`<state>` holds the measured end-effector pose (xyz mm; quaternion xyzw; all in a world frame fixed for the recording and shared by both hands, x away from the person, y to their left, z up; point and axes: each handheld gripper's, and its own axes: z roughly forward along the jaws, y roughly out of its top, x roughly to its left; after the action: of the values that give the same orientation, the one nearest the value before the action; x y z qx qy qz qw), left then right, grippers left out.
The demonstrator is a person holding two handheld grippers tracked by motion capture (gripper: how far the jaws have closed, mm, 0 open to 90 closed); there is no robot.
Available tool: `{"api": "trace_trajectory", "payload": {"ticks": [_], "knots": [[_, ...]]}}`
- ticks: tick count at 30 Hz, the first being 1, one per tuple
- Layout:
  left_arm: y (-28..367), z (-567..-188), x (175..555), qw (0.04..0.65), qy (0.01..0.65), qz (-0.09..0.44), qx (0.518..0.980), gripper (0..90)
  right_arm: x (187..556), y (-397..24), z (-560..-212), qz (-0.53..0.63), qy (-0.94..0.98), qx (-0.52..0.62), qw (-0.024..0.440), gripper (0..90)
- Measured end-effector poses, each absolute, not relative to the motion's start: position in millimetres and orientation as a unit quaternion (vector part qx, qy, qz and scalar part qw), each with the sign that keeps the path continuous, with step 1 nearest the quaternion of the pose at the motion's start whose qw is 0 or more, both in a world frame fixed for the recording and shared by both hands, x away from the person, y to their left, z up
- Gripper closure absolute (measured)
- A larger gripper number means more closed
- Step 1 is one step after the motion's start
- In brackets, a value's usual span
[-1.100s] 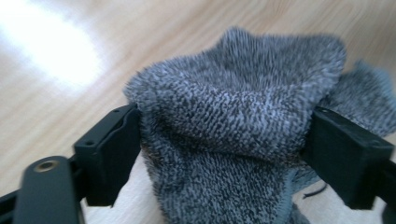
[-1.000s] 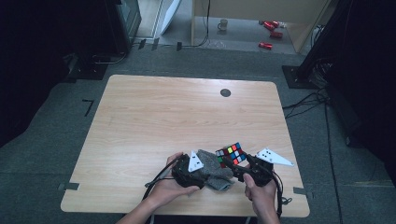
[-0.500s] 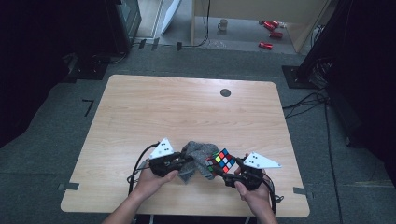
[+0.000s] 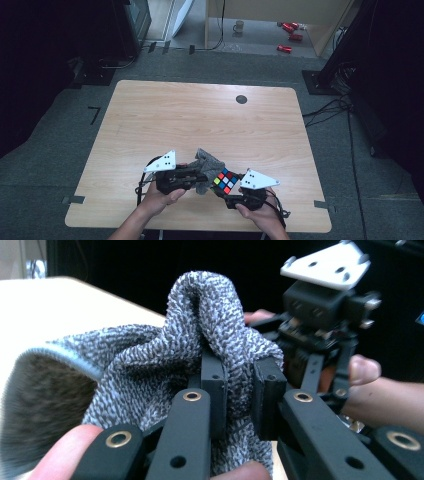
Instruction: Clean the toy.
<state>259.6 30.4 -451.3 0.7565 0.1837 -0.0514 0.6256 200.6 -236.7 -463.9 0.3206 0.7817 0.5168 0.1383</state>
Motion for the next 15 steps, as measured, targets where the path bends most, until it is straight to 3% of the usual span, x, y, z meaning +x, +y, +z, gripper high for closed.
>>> {"api": "trace_trajectory", "payload": {"ticks": [4,9,15], "knots": [[30.6,-457.4,263.3,0.604,0.201,-0.039,0.770,81.2,198.0,-239.6,-458.6,0.529,0.775,0.314,0.144,34.5],[30.9,-446.9,258.6,0.629,0.192,-0.061,0.751,81.2,198.3,-238.0,-459.5,0.538,0.778,0.299,0.127,34.5],[30.6,-455.0,264.4,0.599,0.212,-0.046,0.771,81.2,195.9,-238.1,-454.7,0.538,0.775,0.300,0.142,34.5]]}}
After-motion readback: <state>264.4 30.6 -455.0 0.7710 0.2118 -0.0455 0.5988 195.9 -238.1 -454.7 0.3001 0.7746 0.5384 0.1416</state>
